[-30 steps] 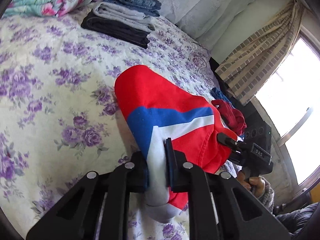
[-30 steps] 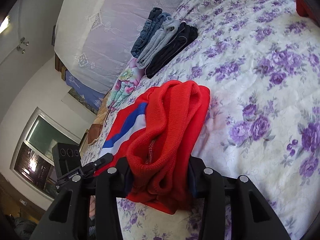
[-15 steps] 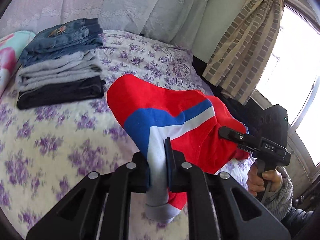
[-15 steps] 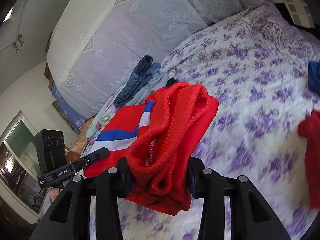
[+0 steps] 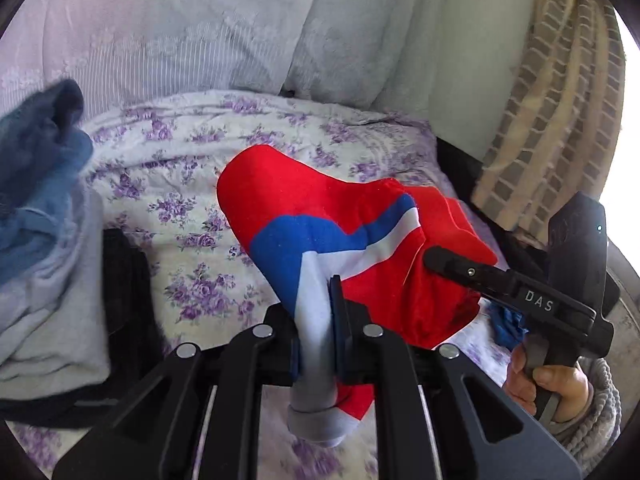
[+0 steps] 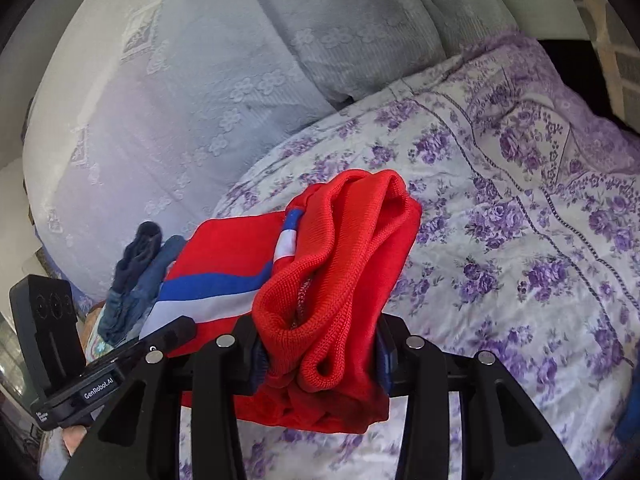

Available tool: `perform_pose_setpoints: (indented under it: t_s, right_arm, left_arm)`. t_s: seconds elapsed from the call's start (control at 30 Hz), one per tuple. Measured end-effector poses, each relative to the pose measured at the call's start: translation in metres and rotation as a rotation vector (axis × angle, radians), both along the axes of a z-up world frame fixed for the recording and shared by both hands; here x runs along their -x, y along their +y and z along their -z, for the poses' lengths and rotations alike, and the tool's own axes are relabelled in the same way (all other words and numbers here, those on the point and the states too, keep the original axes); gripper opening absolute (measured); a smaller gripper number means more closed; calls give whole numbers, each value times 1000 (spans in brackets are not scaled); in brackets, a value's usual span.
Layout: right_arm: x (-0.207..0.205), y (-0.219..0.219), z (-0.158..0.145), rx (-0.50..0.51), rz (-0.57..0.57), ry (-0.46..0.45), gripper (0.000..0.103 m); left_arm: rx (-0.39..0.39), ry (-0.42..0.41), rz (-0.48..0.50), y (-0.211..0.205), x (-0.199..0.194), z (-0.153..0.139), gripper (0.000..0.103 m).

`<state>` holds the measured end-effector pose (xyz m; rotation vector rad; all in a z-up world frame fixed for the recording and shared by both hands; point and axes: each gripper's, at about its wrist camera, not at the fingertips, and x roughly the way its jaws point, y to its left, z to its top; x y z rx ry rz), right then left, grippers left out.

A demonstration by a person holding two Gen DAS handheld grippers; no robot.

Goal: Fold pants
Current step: 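Carry the red bundle with both tools beside the folded pants stack and release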

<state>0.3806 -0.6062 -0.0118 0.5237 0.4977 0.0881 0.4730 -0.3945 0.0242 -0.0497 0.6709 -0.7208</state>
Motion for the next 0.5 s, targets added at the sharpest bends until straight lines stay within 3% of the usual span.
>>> perform_pose_setpoints:
  t_s: [0.1, 0.13, 0.2, 0.23, 0.27, 0.4, 0.5]
  right_arm:
    - [-34, -8, 34, 6, -7, 59, 43]
    - [-45, -10, 49, 12, -2, 96, 51]
    - [-55, -17, 74, 29, 71, 187, 62]
    - [-57, -23, 79, -34, 59, 210, 62]
    - [-52, -27, 75, -53, 61, 190, 62]
    - [-29, -21, 48, 80, 191, 94, 62]
    - [-13, -10, 32, 157, 236, 0, 62]
  left_arm:
    - [-16, 77, -49, -10, -32, 40, 11]
    - [-32, 128, -75, -11, -43, 58, 12]
    - [-54, 215, -157, -4, -59, 94, 31]
    - [7, 261, -174, 6, -64, 103, 38]
    - [54, 295, -170, 13, -68, 102, 39]
    - [6, 207, -196, 11, -54, 91, 46]
    - [27, 93, -232, 21, -34, 75, 58]
